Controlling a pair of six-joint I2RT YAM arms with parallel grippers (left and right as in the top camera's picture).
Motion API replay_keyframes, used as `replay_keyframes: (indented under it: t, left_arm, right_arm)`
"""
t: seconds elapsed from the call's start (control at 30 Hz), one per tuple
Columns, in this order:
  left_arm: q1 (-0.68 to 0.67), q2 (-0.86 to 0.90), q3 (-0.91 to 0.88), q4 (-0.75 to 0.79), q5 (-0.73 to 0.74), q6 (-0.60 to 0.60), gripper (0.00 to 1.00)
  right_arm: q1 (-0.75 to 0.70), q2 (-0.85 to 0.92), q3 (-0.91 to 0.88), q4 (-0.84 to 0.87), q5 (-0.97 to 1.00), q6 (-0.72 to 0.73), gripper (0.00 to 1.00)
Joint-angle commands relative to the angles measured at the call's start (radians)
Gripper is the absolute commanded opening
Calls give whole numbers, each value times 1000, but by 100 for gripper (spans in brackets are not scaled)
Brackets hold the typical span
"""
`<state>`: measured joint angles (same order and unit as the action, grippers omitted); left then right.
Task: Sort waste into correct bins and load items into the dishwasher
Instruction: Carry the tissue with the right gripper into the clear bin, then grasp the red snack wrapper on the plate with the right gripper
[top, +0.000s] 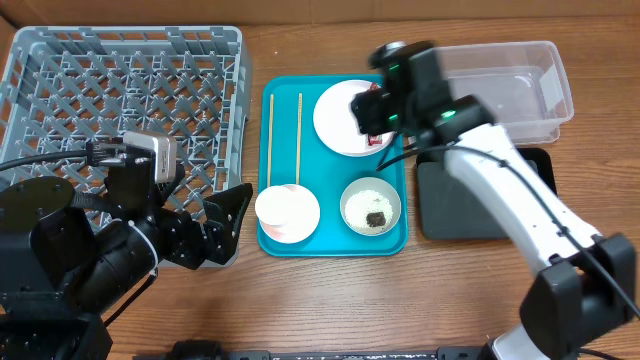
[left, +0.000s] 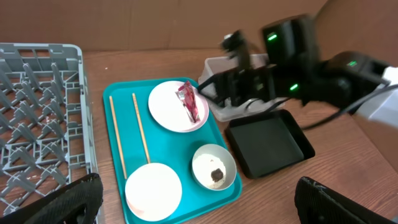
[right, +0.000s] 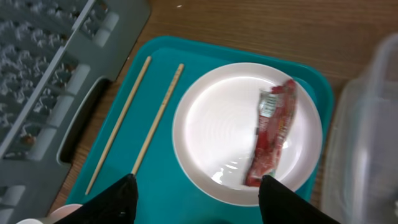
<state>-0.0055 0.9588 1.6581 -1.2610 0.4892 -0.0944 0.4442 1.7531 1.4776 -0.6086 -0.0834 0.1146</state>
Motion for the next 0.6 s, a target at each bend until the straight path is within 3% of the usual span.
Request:
replay_keyframes:
  t: [0.0, 0.1, 0.17, 0.23, 0.4, 0.57]
  left_arm:
    - [5, 1, 2, 1, -2, 20, 100]
    - [5, 1, 2, 1, -2, 20, 100]
    - [5, 1, 2, 1, -2, 20, 100]
    - [5, 1, 2, 1, -2, 20, 100]
    - [5, 1, 2, 1, -2, 20, 100]
    - [5, 1, 2, 1, -2, 20, 100]
  right_arm:
    - [52, 114, 6, 31, 304, -21, 63]
    - [51, 191, 6, 77, 341, -7, 63]
    - [33, 243, 6, 124, 341, -7, 56]
    - [15, 288, 6, 167, 341, -7, 55]
    - [-13, 369, 6, 207, 340, -7, 63]
    - [-11, 392, 6, 186, 253, -7, 46]
